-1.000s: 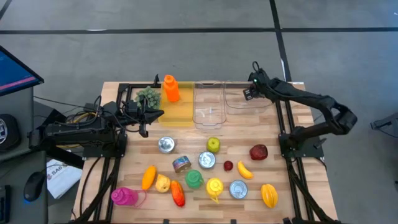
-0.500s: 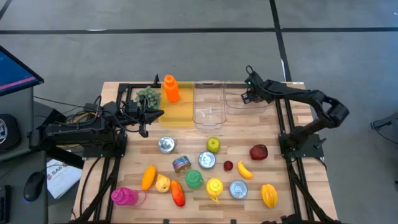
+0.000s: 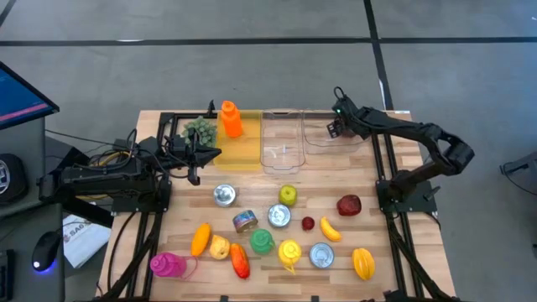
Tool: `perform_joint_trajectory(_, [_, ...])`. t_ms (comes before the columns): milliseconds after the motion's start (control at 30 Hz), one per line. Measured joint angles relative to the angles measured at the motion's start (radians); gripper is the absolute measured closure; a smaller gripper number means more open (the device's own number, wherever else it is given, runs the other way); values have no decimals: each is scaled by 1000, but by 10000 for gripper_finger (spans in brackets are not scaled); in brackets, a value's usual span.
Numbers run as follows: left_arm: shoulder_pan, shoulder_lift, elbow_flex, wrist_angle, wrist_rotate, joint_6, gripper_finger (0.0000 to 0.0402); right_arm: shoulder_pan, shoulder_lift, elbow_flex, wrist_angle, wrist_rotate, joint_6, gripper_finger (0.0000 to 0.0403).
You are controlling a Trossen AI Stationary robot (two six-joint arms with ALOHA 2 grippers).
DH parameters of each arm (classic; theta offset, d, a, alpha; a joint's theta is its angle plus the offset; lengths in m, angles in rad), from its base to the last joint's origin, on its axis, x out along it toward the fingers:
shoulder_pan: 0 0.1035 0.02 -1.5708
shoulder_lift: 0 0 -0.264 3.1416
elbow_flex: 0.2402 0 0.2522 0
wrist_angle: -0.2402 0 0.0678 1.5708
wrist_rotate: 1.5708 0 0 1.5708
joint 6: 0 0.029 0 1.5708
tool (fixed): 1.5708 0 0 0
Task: Pick & Place Food Item
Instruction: Put the red pomegranate into the right transparent bin
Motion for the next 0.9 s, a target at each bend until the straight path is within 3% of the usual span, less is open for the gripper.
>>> perform_joint_trajectory(367, [0, 0, 0, 0, 0, 0, 401, 106, -195, 0, -1, -15, -2, 100])
perform_joint_trajectory(600, [0, 0, 0, 0, 0, 0, 401, 237, -317, 0, 0, -158, -1, 101])
perform_joint_trajectory(900, [0, 0, 0, 0, 0, 0, 401, 437, -409, 0, 3, -259, 31, 101])
